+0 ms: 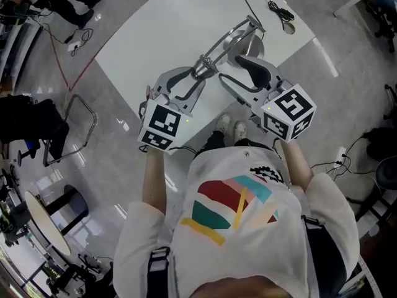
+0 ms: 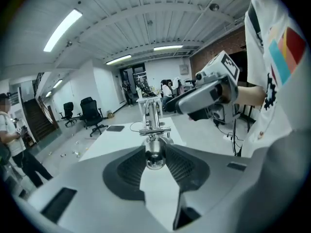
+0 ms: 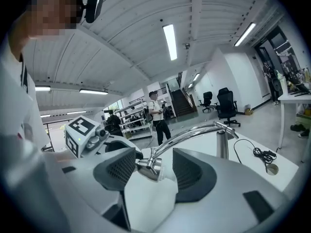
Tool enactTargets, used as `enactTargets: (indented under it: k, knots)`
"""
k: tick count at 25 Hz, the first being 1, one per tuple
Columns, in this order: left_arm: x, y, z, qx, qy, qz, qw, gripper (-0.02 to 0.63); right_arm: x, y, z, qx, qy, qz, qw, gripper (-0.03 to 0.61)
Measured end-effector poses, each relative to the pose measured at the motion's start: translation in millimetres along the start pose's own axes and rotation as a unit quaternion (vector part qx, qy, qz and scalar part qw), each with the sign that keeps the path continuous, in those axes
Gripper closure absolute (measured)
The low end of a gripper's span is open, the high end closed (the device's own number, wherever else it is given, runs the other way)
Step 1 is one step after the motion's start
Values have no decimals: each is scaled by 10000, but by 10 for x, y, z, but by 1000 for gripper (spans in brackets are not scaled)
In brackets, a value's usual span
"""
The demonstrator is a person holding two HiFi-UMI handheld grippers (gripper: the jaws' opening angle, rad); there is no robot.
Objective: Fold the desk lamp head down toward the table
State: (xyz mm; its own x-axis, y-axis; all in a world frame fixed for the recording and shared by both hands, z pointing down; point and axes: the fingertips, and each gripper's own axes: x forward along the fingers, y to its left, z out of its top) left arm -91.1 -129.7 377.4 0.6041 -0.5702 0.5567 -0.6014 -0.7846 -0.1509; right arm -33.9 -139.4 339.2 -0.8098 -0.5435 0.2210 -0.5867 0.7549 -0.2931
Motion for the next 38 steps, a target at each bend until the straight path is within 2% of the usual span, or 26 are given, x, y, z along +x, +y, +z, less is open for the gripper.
enactTargets:
  k: [5,16,24,31,34,36,38]
  knots:
    - [364,-32,-299,-249,242,-298,9990,442,-18,-96,-189,126,192,-165,9996,334]
    - [820,-34,-495,-546,387,-752,9949,442,-37,-380,-378,256,439,-614,9968,334]
    - [918,-20,-551,-799,409,-820,9926,442,-66,-452,-470,299,462,-809,9952,334]
    - [930,-43,-560,-757,376,-590,9947,442,-88,-351,-386,215,301,-783,9962,334]
    - [816,-49,-460,-998,66,-549,9935,442,-125,-280,-271,122,153,-760,9969,334]
    - [620,24,-269,-1278,-405,-351,9904,442,-169,-257,-173,63,25,-782,9969,334]
    - [369,178,31,-1475,-1054,35,9834,460,-224,-271,-25,-23,-190,-885,9959,334]
